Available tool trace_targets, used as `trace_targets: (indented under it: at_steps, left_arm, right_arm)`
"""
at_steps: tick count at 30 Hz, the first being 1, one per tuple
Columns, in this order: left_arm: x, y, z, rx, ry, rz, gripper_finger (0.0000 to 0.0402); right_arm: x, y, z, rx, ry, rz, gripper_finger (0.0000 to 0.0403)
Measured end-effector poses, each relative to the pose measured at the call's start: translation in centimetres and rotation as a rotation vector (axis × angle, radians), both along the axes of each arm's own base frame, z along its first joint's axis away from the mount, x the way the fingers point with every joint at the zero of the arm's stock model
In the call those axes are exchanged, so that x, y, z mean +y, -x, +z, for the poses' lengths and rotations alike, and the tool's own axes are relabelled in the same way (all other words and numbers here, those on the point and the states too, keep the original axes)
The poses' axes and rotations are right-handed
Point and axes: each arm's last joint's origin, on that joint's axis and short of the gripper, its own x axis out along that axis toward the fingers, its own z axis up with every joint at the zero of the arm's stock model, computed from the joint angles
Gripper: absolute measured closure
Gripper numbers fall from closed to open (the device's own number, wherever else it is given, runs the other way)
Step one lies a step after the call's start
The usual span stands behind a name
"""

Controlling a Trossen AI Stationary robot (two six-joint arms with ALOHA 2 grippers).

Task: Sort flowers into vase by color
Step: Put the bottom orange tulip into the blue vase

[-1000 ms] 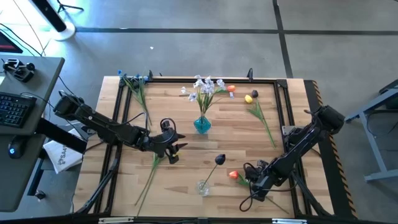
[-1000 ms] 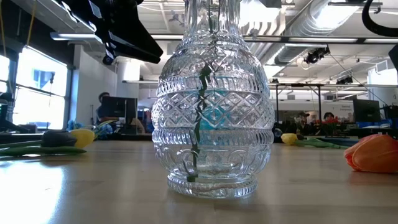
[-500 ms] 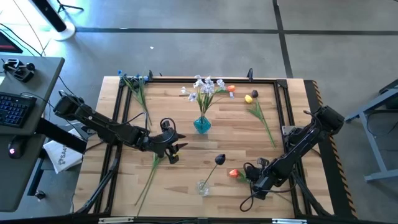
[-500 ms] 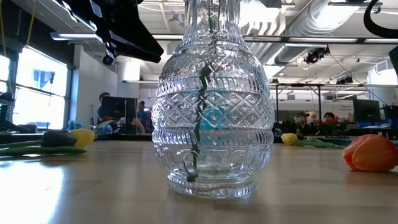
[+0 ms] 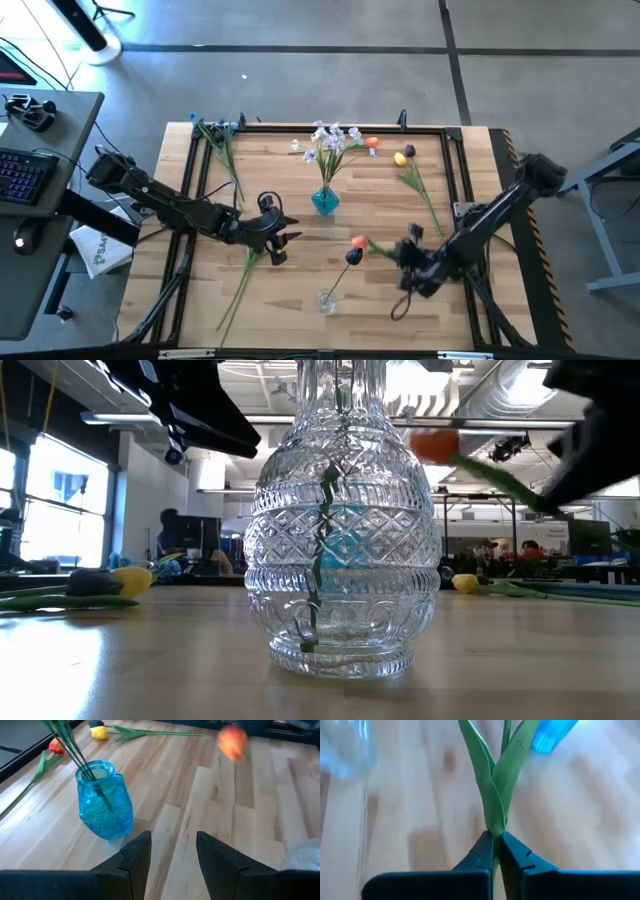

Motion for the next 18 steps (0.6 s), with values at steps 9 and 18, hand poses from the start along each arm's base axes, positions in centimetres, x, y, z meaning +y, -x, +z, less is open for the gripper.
trace_targets:
  at_steps: [9,18]
  left_arm:
    - [-0.9,1.3,1.7,-0.067,-0.003,-0.025,0.0254]
    - [-1.2,1.5,1.8,-0.080,-0.019,-0.007,0.0254]
  right_arm:
    - [-6.5,-0.1,2.9,-0.437,0.063,0.103,0.0402]
    - [-11.7,0.6,5.2,-1.076,0.147,0.230,0.0402]
